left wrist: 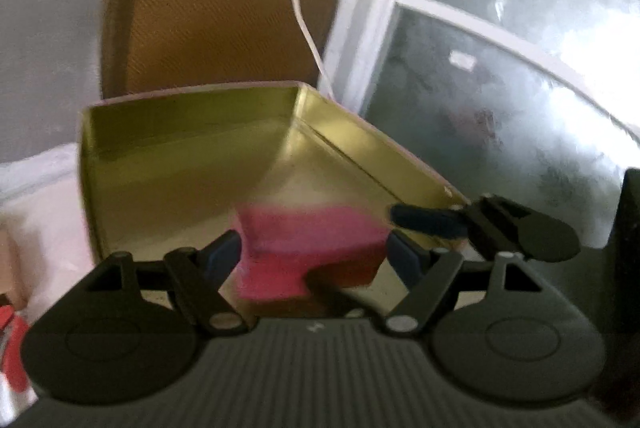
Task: Organize rigid objects
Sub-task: 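Move the left tool back toward the white charger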
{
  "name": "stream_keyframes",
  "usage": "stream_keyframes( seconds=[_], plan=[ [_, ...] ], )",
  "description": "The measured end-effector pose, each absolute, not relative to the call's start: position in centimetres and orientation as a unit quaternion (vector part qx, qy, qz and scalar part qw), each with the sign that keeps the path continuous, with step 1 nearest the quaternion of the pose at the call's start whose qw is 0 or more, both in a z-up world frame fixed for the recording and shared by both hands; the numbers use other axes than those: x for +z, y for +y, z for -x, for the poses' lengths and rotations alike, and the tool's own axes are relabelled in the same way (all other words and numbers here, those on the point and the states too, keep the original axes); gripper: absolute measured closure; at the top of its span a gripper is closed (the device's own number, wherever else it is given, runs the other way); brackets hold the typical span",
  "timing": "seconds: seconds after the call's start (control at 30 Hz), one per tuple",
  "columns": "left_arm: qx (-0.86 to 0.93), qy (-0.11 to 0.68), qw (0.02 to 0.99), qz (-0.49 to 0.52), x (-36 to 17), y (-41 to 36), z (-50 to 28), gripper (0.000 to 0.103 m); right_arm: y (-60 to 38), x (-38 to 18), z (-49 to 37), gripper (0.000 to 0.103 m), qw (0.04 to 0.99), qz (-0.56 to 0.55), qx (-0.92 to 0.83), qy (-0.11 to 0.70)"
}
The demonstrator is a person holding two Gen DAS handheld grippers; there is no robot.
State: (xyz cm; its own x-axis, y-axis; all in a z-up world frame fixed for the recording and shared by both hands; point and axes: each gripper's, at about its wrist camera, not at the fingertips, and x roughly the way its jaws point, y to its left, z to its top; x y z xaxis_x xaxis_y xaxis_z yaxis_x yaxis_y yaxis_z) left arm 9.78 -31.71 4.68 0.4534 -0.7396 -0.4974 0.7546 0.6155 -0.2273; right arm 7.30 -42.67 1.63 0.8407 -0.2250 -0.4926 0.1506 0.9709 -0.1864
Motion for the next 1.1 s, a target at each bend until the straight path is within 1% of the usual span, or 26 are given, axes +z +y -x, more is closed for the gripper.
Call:
stream_keyframes(
  seconds=[0.1,0.23,0.37,0.43,0.47,0.6,0.7,0.83,0.87,0.93,1.0,1.1],
  plan=[
    [-0.428,0.255,0.867,-0.009,6.1,-29.5,-8.7,0.022,-44.3,2.5,-6.2,0.024,0.959,0.049,-0.134,0.245],
    [-0.412,0.215,0.885,-0.013,7.1,-24.3,-6.8,0.021,-44.8,4.3,-3.7,0.028,0.966,0.013,-0.163,0.202],
    [-0.356,0.222,0.907,-0.031,5.4,-17.5,-6.5,0.021,-41.5,6.2,-1.6,0.035,0.979,0.027,-0.131,0.153],
    [-0.315,0.235,0.919,-0.027,4.2,-13.5,-7.1,0.021,-39.0,6.7,-1.8,0.04,0.984,0.041,-0.096,0.141],
    [-0.291,0.243,0.925,-0.027,3.6,-11.5,-7.5,0.021,-37.7,6.9,-2.1,0.041,0.986,0.048,-0.076,0.14],
    [-0.187,0.268,0.945,-0.029,1.6,-3.9,-9.2,0.021,-30.9,6.2,-4.7,0.044,0.984,0.064,0.021,0.166],
    [-0.11,0.279,0.953,-0.039,0.3,0.4,-10.3,0.022,-26.1,5.0,-7.7,0.048,0.976,0.063,0.083,0.193],
    [-0.054,0.303,0.951,-0.013,-1.3,4.6,-11.5,0.022,-19.2,3.4,-12.2,0.048,0.959,0.054,0.156,0.231],
    [-0.051,0.309,0.95,0.002,-1.8,5.3,-11.7,0.022,-17.6,2.9,-13.4,0.048,0.955,0.052,0.167,0.241],
    [-0.058,0.295,0.954,0.018,-1.6,5.7,-11.4,0.022,-15.1,2.1,-15.5,0.048,0.948,0.06,0.174,0.259],
    [-0.057,0.288,0.956,0.018,-1.6,5.4,-11.2,0.022,-13.6,1.3,-17.7,0.048,0.944,0.076,0.171,0.272],
    [-0.065,0.283,0.957,0.016,-1.5,5.2,-11.1,0.022,-11.7,0.4,-19.3,0.044,0.94,0.107,0.158,0.284]
  ],
)
